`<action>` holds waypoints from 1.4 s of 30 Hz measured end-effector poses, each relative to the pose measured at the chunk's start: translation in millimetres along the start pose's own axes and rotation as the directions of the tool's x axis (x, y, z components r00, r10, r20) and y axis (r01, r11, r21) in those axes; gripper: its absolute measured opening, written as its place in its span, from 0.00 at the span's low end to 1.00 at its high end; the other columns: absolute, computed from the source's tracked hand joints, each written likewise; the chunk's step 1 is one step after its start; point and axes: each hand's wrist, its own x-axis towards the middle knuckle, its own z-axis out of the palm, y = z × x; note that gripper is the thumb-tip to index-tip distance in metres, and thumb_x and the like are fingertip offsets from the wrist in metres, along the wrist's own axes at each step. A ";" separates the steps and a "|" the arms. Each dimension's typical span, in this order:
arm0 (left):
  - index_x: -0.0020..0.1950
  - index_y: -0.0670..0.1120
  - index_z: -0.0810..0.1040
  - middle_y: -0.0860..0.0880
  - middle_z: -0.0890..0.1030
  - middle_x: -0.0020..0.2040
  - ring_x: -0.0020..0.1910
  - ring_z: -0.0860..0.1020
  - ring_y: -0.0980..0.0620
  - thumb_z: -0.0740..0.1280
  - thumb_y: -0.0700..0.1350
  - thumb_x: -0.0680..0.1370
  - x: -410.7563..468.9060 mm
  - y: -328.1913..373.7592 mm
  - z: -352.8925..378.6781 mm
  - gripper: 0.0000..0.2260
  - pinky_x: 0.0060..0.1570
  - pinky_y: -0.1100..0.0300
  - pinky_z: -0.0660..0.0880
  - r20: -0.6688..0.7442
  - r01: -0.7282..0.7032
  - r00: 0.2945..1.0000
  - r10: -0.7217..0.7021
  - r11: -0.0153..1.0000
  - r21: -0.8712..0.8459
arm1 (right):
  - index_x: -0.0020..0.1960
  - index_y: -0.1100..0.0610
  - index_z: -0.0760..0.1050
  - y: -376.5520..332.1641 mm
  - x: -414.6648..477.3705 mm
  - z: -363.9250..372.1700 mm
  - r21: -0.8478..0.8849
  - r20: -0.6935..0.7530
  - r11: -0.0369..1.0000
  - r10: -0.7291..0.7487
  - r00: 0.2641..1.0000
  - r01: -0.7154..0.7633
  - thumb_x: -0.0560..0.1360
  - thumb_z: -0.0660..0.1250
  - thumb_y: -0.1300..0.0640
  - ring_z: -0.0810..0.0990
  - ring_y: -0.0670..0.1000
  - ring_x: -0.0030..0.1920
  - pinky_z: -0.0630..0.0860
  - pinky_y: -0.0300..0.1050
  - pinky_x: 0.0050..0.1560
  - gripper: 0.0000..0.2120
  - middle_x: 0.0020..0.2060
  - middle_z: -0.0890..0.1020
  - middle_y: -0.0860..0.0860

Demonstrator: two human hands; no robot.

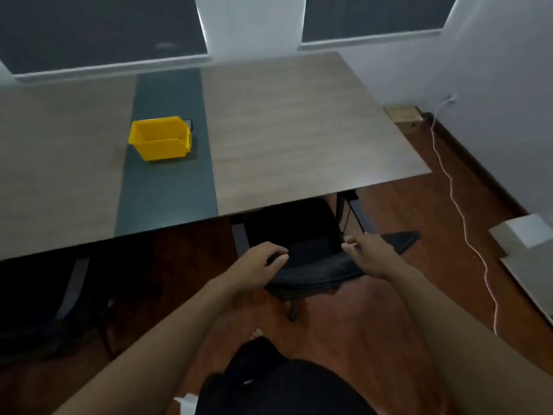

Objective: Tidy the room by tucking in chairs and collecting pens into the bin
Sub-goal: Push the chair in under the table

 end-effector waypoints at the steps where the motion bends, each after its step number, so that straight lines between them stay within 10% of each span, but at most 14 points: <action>1: 0.75 0.50 0.78 0.51 0.80 0.70 0.68 0.77 0.55 0.60 0.58 0.88 9.0 0.6 10.2 0.20 0.70 0.55 0.74 0.048 -0.002 0.999 0.003 1.000 -0.020 | 0.62 0.50 0.83 6.0 2.2 6.6 -0.037 0.013 0.999 0.023 1.000 -0.023 0.83 0.58 0.35 0.82 0.57 0.58 0.80 0.60 0.59 0.24 0.57 0.84 0.50; 8: 0.83 0.55 0.69 0.52 0.72 0.79 0.76 0.72 0.51 0.53 0.65 0.87 50.3 -14.6 54.6 0.27 0.78 0.51 0.67 0.431 -0.030 0.902 0.030 1.000 -0.005 | 0.63 0.46 0.81 33.5 9.6 34.9 -0.218 0.095 0.968 0.149 0.984 -0.125 0.85 0.50 0.34 0.66 0.51 0.81 0.53 0.62 0.81 0.26 0.68 0.81 0.47; 14: 0.86 0.62 0.57 0.58 0.61 0.84 0.80 0.67 0.52 0.55 0.78 0.79 68.8 -31.7 56.7 0.39 0.72 0.46 0.74 0.550 -0.229 0.827 0.117 0.964 0.139 | 0.54 0.44 0.82 40.0 20.8 35.1 -0.318 -0.045 0.943 0.093 0.995 -0.102 0.84 0.48 0.35 0.79 0.49 0.67 0.61 0.62 0.75 0.26 0.56 0.86 0.44; 19: 0.85 0.67 0.59 0.63 0.64 0.83 0.77 0.69 0.58 0.56 0.78 0.79 86.3 -27.2 58.7 0.35 0.67 0.53 0.78 0.414 -0.219 0.899 0.142 0.965 0.145 | 0.51 0.44 0.82 48.3 49.7 18.3 -0.332 -0.059 0.942 0.030 0.998 -0.049 0.84 0.49 0.35 0.82 0.48 0.56 0.64 0.58 0.72 0.25 0.49 0.86 0.43; 30: 0.82 0.61 0.69 0.60 0.73 0.77 0.73 0.73 0.58 0.48 0.66 0.86 142.1 19.2 69.2 0.27 0.67 0.57 0.74 0.077 0.103 0.990 -0.120 0.974 0.204 | 0.68 0.48 0.79 93.0 152.1 -30.8 -0.313 0.244 0.904 -0.220 0.945 0.292 0.80 0.34 0.25 0.77 0.54 0.66 0.64 0.61 0.67 0.44 0.64 0.83 0.49; 42: 0.61 0.61 0.86 0.63 0.86 0.59 0.56 0.84 0.61 0.56 0.64 0.82 184.7 33.8 92.1 0.21 0.43 0.59 0.80 -0.316 0.427 0.885 -0.342 0.867 0.259 | 0.67 0.48 0.80 110.2 191.9 -47.7 -0.339 0.215 0.884 -0.260 0.941 0.322 0.82 0.40 0.30 0.80 0.57 0.63 0.69 0.60 0.66 0.37 0.61 0.85 0.52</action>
